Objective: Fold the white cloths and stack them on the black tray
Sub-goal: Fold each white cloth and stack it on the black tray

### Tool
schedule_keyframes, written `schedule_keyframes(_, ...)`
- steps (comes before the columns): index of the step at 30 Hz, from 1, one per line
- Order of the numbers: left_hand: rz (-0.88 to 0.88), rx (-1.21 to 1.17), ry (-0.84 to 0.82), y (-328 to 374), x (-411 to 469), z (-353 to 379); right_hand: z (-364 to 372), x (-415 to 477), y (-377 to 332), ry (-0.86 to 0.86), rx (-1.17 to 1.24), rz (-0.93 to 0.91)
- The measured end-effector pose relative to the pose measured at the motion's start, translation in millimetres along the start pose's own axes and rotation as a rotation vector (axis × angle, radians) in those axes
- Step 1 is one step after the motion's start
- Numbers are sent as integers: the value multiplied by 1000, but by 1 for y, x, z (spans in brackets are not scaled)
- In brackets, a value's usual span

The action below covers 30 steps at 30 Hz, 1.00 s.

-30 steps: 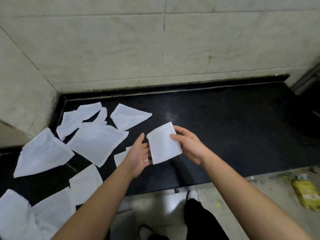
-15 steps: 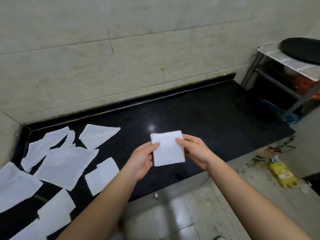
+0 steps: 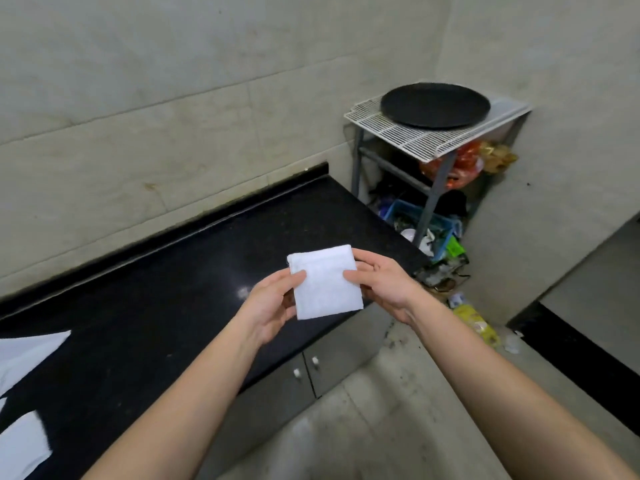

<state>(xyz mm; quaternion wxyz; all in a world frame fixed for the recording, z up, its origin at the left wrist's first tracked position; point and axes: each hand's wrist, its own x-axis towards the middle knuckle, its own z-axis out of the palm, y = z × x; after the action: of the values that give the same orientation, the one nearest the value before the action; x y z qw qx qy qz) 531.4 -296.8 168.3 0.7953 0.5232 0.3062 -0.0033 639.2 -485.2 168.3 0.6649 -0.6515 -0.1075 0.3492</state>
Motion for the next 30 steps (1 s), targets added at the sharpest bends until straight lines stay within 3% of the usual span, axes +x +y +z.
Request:
schedule_keyframes(7, -2, 49, -87, 11, 67, 121, -129, 31, -31, 110, 38, -12)
schedule_keyframes(17, 66, 83, -143, 62, 225, 245, -263, 146, -103, 336, -121, -46)
schedule_keyframes(24, 127, 112, -198, 146, 315, 333, -335, 216, -204, 459, -196, -127)
schedule_keyframes(30, 170, 144, -147, 171, 370, 367, -371, 268, -232, 468, -242, -111)
